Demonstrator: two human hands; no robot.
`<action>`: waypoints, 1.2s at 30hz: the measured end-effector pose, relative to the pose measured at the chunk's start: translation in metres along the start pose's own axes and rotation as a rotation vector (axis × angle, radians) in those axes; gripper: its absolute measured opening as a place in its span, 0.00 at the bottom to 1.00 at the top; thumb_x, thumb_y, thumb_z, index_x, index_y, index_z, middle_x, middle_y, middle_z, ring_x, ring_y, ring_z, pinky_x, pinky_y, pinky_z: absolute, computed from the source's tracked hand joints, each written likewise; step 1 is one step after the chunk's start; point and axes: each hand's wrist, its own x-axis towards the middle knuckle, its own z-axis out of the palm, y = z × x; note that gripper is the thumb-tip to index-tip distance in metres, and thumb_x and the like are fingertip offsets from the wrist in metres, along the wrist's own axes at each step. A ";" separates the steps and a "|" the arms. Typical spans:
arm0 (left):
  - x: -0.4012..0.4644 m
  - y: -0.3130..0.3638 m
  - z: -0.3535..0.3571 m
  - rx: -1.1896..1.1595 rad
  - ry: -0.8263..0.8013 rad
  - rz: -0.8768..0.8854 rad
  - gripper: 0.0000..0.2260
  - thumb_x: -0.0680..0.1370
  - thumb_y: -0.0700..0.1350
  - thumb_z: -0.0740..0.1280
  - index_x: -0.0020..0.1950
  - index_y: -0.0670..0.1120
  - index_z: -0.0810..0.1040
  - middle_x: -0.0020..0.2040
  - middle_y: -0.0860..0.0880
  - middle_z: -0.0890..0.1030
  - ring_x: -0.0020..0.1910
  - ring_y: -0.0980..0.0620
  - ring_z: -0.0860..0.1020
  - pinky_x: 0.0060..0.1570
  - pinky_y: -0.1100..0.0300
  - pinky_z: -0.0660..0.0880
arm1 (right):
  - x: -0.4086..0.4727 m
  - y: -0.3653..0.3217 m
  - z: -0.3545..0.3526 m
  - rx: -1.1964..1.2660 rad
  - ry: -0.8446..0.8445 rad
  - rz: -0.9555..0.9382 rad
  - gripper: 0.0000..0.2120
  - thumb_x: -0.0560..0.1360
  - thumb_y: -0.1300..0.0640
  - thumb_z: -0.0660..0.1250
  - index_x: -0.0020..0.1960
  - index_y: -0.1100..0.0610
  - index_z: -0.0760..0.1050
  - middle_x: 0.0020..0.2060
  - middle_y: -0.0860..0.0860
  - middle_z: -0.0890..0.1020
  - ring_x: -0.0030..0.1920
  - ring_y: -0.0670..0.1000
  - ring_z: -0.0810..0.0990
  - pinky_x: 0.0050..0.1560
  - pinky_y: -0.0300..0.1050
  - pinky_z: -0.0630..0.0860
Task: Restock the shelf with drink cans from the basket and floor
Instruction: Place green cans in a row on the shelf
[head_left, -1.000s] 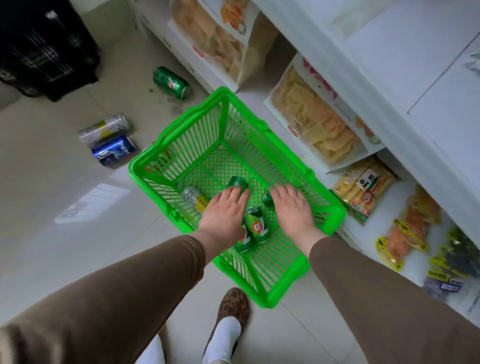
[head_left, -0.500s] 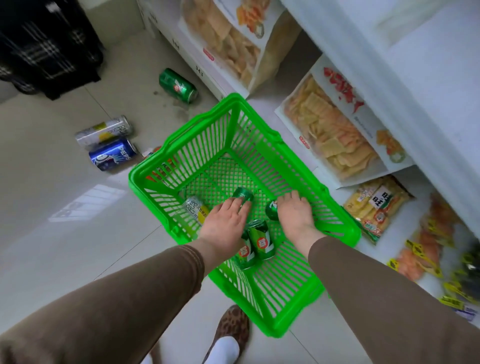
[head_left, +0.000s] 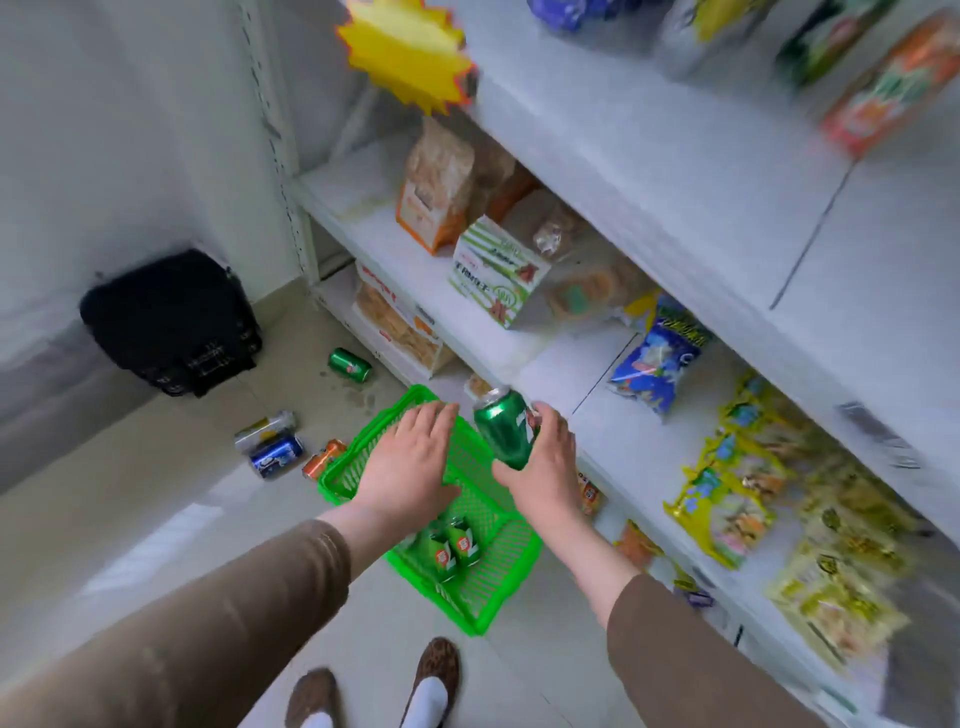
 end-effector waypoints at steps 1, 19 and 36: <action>-0.003 0.010 -0.032 0.000 0.036 0.015 0.47 0.68 0.60 0.73 0.79 0.45 0.53 0.75 0.46 0.63 0.73 0.45 0.62 0.70 0.52 0.64 | -0.004 -0.021 -0.023 0.039 0.025 -0.021 0.42 0.62 0.60 0.79 0.72 0.59 0.65 0.62 0.54 0.72 0.63 0.56 0.69 0.65 0.47 0.66; 0.081 0.104 -0.289 0.169 0.280 0.197 0.47 0.71 0.61 0.72 0.80 0.46 0.49 0.77 0.47 0.58 0.76 0.47 0.57 0.72 0.54 0.59 | 0.065 -0.151 -0.241 0.924 0.225 -0.022 0.33 0.73 0.54 0.74 0.74 0.50 0.63 0.63 0.48 0.77 0.61 0.45 0.77 0.60 0.38 0.73; 0.208 0.139 -0.300 0.240 0.141 0.306 0.46 0.71 0.59 0.73 0.79 0.48 0.50 0.77 0.46 0.58 0.75 0.45 0.59 0.73 0.51 0.61 | 0.196 -0.129 -0.268 0.667 0.574 0.254 0.37 0.66 0.54 0.80 0.67 0.50 0.62 0.57 0.53 0.72 0.57 0.51 0.64 0.50 0.45 0.67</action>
